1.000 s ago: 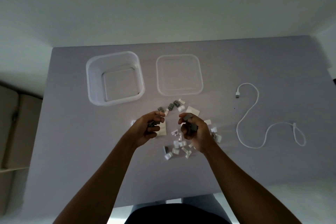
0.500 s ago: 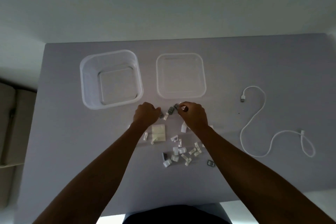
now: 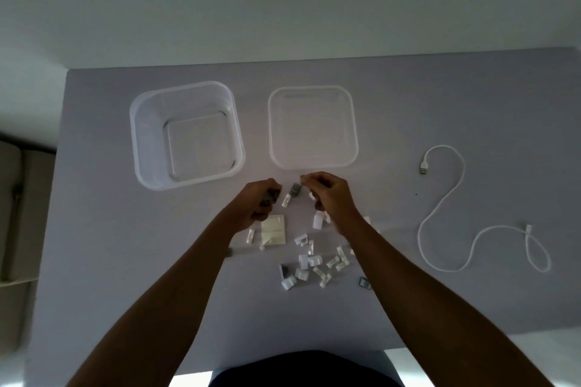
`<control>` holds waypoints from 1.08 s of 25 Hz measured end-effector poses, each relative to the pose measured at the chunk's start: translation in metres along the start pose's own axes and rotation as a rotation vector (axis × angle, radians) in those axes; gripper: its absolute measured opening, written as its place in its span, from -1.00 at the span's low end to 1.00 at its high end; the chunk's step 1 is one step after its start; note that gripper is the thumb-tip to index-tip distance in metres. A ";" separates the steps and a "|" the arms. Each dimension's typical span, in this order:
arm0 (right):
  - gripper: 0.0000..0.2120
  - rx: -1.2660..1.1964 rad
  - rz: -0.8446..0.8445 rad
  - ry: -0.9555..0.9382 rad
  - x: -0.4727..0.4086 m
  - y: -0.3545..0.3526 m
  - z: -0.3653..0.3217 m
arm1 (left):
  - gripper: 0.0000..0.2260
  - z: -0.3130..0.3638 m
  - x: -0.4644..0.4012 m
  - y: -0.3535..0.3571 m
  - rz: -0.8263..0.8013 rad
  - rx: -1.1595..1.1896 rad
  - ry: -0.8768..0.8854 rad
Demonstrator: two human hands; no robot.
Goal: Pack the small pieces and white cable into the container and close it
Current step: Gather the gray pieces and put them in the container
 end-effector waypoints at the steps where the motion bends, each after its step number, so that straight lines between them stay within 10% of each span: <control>1: -0.89 -0.225 -0.053 0.100 0.011 0.005 0.007 | -0.83 0.000 0.008 0.007 -0.118 0.126 0.014; 4: -0.80 -0.570 -0.220 0.213 0.039 0.022 0.011 | -0.84 0.003 0.034 0.021 -0.369 0.289 0.057; 9: -0.68 -0.475 -0.224 0.223 0.045 0.029 0.006 | -0.76 0.005 0.059 0.023 -0.428 0.327 0.077; 18: -0.57 0.861 0.136 -0.082 -0.003 0.021 -0.009 | -0.70 0.014 0.094 0.001 -0.387 0.427 0.171; 27: -0.64 1.212 0.078 -0.112 -0.007 0.050 -0.019 | -0.80 -0.039 0.096 -0.097 0.402 -0.855 0.175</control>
Point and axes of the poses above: each hand's wrist, its own x-axis away from the middle knuckle, its own y-axis out of the palm, z = x × y, the point moved 10 cm from there along -x, towards the middle knuckle, and after that the axes turned 1 degree about -z, right-handed, at the moved point
